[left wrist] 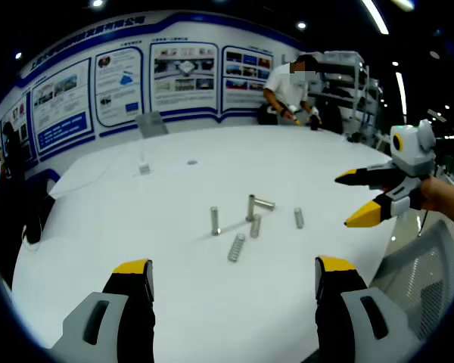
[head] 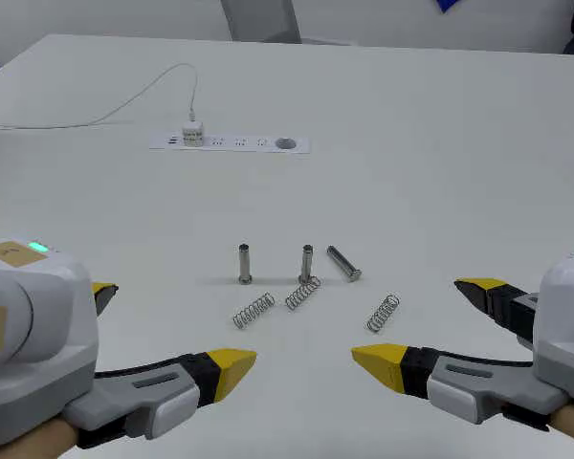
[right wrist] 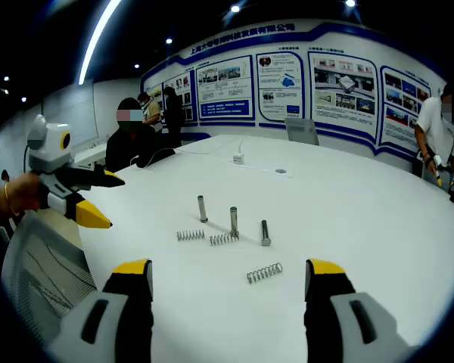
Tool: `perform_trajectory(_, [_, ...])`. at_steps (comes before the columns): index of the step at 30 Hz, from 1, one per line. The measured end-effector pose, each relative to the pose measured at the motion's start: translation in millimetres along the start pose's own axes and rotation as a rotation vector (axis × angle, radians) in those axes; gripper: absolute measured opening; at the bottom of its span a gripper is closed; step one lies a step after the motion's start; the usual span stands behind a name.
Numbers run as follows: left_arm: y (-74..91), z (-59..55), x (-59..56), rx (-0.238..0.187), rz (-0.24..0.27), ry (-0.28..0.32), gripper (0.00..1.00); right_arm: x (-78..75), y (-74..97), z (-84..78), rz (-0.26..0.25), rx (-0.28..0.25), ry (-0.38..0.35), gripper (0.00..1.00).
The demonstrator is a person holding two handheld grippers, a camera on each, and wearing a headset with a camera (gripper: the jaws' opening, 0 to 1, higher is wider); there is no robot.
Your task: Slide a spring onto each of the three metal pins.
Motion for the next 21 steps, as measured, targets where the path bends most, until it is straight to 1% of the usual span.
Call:
perform_trajectory(14, [0.9,0.1,-0.9,-0.002,0.001,-0.002,0.89,0.2,1.2,-0.6,-0.001,0.003,0.001,0.83])
perform_trajectory(21, [1.0,1.5,-1.4,-0.012,-0.001,-0.002,0.89,0.9,1.7,0.1,-0.002,-0.001,0.0,0.81])
Point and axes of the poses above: the centre of the closed fingertips' face, and the gripper's own axes: y roughly backward along the fingers, x roughly to its left, z roughly out of its top, the point moved 9 cm from there along y, roughly backward along the fingers, and after that the axes turned 12 degrees about -z, right-handed, at the moved point
